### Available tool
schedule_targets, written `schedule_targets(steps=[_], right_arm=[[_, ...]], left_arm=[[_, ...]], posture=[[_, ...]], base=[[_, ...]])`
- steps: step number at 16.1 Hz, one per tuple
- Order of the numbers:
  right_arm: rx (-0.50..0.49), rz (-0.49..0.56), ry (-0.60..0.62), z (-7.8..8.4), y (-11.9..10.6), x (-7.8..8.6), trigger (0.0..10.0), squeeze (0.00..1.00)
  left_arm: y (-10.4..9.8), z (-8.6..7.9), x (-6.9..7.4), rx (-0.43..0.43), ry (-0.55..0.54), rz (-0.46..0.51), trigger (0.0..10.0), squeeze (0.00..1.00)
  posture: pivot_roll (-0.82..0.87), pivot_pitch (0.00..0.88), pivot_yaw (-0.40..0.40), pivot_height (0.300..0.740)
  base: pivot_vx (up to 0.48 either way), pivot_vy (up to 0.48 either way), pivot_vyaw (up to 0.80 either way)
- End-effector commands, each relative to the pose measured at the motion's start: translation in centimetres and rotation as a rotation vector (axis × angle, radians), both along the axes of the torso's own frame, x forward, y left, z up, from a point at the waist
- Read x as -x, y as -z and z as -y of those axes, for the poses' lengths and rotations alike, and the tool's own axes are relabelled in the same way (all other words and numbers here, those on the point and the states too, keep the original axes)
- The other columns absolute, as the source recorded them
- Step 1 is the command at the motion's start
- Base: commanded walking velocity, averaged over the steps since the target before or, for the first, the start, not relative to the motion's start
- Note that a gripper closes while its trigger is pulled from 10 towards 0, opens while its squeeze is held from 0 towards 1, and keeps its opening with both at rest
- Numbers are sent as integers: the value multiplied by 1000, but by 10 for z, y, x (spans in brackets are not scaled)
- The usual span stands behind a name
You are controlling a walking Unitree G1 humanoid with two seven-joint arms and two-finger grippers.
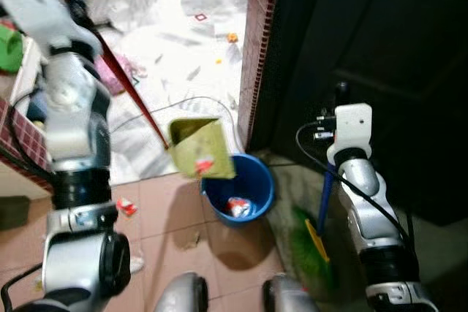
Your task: Sweep floor
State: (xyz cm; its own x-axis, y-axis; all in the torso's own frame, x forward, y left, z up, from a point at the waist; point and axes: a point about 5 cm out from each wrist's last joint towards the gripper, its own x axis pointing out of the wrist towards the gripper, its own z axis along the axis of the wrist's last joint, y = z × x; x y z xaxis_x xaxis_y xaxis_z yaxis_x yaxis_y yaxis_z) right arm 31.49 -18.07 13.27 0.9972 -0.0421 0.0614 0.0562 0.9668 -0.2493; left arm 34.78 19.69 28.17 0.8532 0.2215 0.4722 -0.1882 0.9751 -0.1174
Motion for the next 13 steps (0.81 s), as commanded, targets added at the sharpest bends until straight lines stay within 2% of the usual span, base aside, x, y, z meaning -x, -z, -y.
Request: schedule_targets(steps=[1, 3, 4, 5, 9, 11, 12, 13], right_arm=[[-1, 17, 18, 6, -3, 2, 10000, 0], [2, 16, 21, 7, -3, 2, 10000, 0], [2, 16, 21, 7, -3, 2, 10000, 0], [1, 14, 20, 6, -2, 1, 10000, 0], [-3, 14, 18, 5, -2, 0, 10000, 0], [-1, 12, 19, 6, -2, 0, 10000, 0], [0, 10, 17, 6, -1, 0, 10000, 0], [1, 10, 17, 6, -1, 0, 10000, 0]], left_arm=[[-11, 11, 4, -32, 55, 70, 10000, 0], [-6, 32, 4, -76, 173, 48, 10000, 0], [-5, 37, 5, -96, 199, 51, 10000, 0], [-2, 53, 7, -152, 294, 45, 10000, 0], [9, 93, 19, -320, 498, 53, 10000, 0], [10, 118, 31, -451, 657, 77, 10000, 0], [14, 138, 45, -582, 813, 89, 10000, 0], [15, 144, 50, -630, 856, 97, 10000, 0]], posture=[[-76, 93, 28, 740], [-71, 94, 28, 740], [-67, 94, 28, 740], [-66, 95, 28, 740], [-56, 96, 27, 740], [-49, 103, 23, 740], [-44, 106, 21, 740], [-44, 106, 21, 740]], base=[[0, 0, 0], [0, 0, 0], [0, 0, 0], [0, 0, 0], [0, 0, 0], [0, 0, 0], [0, 0, 0], [0, 0, 0]])
